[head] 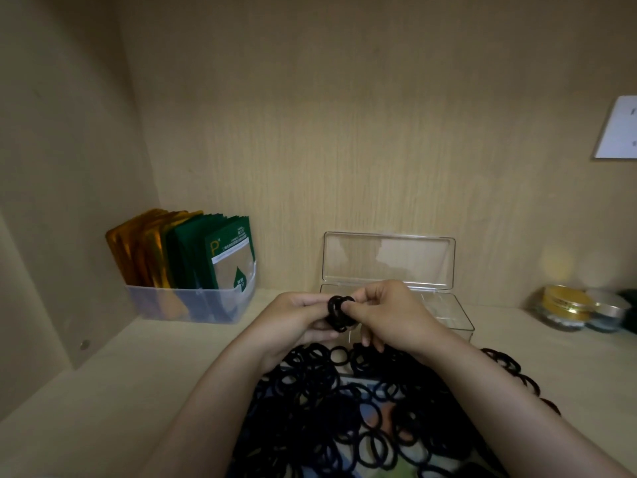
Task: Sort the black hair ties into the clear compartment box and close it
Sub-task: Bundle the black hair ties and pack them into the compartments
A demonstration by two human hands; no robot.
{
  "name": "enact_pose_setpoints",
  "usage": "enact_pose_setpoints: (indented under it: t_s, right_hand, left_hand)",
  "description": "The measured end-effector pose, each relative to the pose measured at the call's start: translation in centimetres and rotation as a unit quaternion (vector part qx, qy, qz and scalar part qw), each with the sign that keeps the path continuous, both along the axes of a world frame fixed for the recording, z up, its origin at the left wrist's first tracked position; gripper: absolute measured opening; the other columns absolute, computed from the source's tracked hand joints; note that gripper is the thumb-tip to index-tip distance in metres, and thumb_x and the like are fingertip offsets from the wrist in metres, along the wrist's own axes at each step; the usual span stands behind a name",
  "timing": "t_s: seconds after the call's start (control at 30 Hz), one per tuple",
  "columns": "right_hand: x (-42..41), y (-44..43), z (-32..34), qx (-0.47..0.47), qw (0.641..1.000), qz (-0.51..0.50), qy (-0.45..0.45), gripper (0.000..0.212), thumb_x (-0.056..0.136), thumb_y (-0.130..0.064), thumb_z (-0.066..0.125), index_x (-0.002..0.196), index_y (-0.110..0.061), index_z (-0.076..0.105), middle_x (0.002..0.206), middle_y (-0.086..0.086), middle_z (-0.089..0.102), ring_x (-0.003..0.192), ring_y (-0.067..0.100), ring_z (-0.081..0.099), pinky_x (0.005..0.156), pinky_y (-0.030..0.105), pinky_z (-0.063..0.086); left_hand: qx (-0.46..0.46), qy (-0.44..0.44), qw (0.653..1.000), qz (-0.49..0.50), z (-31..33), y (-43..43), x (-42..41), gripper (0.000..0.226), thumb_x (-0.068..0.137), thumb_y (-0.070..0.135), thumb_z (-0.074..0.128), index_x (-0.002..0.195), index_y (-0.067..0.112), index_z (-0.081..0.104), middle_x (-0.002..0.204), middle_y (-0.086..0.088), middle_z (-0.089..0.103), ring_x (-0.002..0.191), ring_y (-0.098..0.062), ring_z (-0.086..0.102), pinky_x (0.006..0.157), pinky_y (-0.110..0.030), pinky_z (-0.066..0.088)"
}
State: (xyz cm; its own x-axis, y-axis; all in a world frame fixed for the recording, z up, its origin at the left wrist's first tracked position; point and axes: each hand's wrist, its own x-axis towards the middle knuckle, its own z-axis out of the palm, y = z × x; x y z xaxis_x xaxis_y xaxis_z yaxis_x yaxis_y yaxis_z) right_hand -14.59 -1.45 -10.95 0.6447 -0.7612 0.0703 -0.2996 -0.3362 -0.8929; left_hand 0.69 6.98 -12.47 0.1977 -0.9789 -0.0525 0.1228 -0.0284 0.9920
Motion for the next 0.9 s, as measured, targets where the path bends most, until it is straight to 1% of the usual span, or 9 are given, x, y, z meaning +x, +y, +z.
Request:
enact_pose_setpoints:
  t_s: [0.1,0.23,0.37,0.47,0.57,0.67,0.73,0.8,0.9]
  right_hand:
    - [0.0,0.1,0.1,-0.043,0.999,-0.018,0.013,0.018,0.093,-0.027,0.066,0.081,-0.013,0.068,0.048,0.003,0.063,0.032,0.013,0.046,0.037,0.018,0.035]
    - [0.1,0.4,-0.1,-0.084,0.996,0.001,0.026,0.016,0.092,-0.027,0.067,0.083,-0.015,0.071,0.051,0.004,0.065,0.033,0.011,0.049,0.037,0.018,0.036]
    - [0.5,0.6,-0.5,-0.039,0.999,0.031,-0.017,0.012,0.092,-0.025,0.070,0.092,-0.013,0.071,0.072,0.006,0.074,0.049,0.023,0.060,0.040,0.026,0.042]
    - [0.8,0.5,-0.6,-0.106,0.994,0.014,-0.034,0.004,0.089,-0.021,0.072,0.086,-0.019,0.069,0.069,-0.002,0.070,0.049,0.009,0.058,0.043,0.020,0.043]
    - [0.8,1.3,-0.9,-0.234,0.963,0.110,0.074,0.008,0.087,-0.019,0.072,0.090,-0.026,0.074,0.079,-0.011,0.068,0.062,-0.005,0.056,0.060,0.008,0.041]
    - [1.1,2.4,-1.8,-0.338,0.890,0.217,0.217,0.030,0.085,-0.018,0.066,0.110,-0.035,0.071,0.104,-0.019,0.060,0.088,-0.003,0.054,0.082,0.016,0.044]
    - [1.3,2.7,-2.3,-0.370,0.854,0.230,0.285,0.044,0.086,-0.021,0.062,0.127,-0.038,0.061,0.126,-0.016,0.053,0.111,0.006,0.052,0.095,0.025,0.044]
    - [1.3,2.6,-2.6,-0.370,0.854,0.217,0.294,0.047,0.087,-0.027,0.064,0.132,-0.037,0.057,0.133,-0.015,0.052,0.121,0.009,0.051,0.100,0.031,0.045]
    - [1.4,2.2,-2.9,-0.349,0.876,0.185,0.277,0.038,0.082,-0.038,0.072,0.120,-0.037,0.064,0.122,-0.016,0.064,0.113,0.008,0.058,0.095,0.034,0.049]
  left_hand:
    - [0.002,0.031,0.999,-0.004,0.2,0.1,0.1,0.029,0.098,0.022,0.056,0.114,0.000,0.069,0.109,-0.019,0.073,0.105,-0.028,0.071,0.092,-0.036,0.058]
    - [0.001,-0.067,0.998,-0.002,-0.1,0.2,0.5,0.027,0.094,0.009,0.063,0.119,0.008,0.070,0.112,-0.009,0.074,0.105,-0.018,0.071,0.084,-0.025,0.058]
    - [0.015,-0.087,0.996,0.034,0.3,0.8,1.6,0.023,0.092,0.004,0.064,0.112,0.011,0.074,0.105,-0.011,0.076,0.099,-0.021,0.073,0.081,-0.024,0.060]
    - [0.016,-0.104,0.990,0.095,0.6,1.2,2.7,0.021,0.091,0.002,0.064,0.097,0.018,0.077,0.094,-0.007,0.078,0.091,-0.021,0.073,0.074,-0.023,0.060]
    - [0.026,-0.151,0.977,0.149,0.5,1.2,3.7,0.025,0.092,0.003,0.062,0.095,0.024,0.076,0.093,-0.001,0.076,0.088,-0.015,0.071,0.064,-0.017,0.056]
    - [0.055,-0.201,0.966,0.153,0.3,1.2,4.0,0.027,0.092,0.008,0.058,0.106,0.025,0.074,0.099,0.001,0.074,0.083,-0.009,0.071,0.068,-0.019,0.058]
    - [0.065,-0.223,0.963,0.134,0.3,1.2,3.6,0.030,0.093,0.010,0.056,0.113,0.025,0.073,0.105,0.001,0.072,0.086,-0.010,0.071,0.072,-0.019,0.059]
    - [0.066,-0.253,0.957,0.124,0.4,1.3,3.3,0.033,0.094,0.010,0.053,0.118,0.024,0.071,0.109,0.001,0.071,0.085,-0.008,0.069,0.063,-0.012,0.054]
    - [0.057,-0.284,0.949,0.124,0.4,1.2,3.1,0.036,0.095,0.008,0.053,0.122,0.024,0.070,0.111,-0.001,0.071,0.081,-0.005,0.066,0.056,-0.007,0.049]
